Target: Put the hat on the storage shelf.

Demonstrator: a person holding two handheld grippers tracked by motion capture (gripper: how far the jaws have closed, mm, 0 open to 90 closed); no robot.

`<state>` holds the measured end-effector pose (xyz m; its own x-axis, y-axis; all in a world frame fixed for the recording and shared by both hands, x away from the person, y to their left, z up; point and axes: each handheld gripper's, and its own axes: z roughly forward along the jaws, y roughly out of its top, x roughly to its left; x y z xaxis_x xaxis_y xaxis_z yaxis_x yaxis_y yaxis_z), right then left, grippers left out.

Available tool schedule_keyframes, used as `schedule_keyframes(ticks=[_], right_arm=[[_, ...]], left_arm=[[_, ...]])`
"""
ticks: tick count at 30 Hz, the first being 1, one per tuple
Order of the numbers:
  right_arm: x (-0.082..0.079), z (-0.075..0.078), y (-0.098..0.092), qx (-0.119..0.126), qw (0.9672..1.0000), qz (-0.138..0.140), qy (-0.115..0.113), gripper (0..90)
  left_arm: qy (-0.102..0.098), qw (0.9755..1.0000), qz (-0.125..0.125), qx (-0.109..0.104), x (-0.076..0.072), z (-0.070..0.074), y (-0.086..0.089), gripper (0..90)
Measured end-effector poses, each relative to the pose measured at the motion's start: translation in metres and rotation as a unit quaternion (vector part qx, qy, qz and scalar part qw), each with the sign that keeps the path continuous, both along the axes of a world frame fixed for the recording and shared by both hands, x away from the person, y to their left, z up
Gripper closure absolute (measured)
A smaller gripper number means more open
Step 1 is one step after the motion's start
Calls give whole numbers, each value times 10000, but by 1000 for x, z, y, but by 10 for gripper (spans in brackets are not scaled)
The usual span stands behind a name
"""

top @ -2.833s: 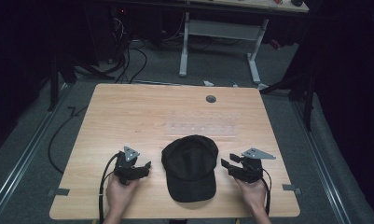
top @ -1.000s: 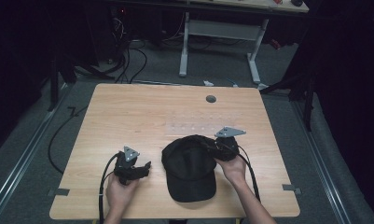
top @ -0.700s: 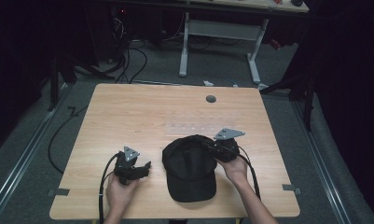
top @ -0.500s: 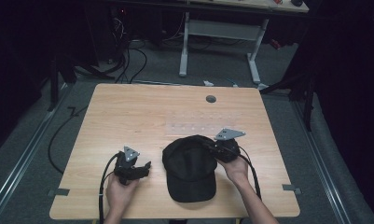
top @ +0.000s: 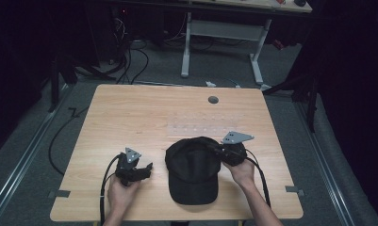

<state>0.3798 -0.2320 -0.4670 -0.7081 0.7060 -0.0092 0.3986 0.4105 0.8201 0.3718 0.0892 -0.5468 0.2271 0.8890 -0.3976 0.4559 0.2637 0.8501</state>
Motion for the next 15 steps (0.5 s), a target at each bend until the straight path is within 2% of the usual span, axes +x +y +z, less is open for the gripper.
schedule_keyframes(ticks=[1, 6, 7, 13, 14, 15], right_arm=[[-2, 3, -3, 96, 9999, 16, -31, 866], [-6, 10, -10, 267, 9996, 32, -41, 867], [-7, 13, -13, 367, 9993, 29, -55, 867], [-12, 20, -22, 570, 9983, 12, -114, 867], [-13, 22, -23, 590, 9982, 6, -127, 867], [-15, 24, -26, 653, 9977, 6, -166, 867]], left_arm=[[-2, 10000, -5, 1, 0, 0, 0, 252], [-1, 10000, -43, -8, 0, 0, 1, 254], [16, 10000, -48, 1, 0, 0, 1, 258], [146, 9998, -142, 33, 1, 3, 3, 282], [198, 9996, -180, 9, 2, 4, 3, 285], [267, 9992, -254, -154, 1, 7, 4, 302]])
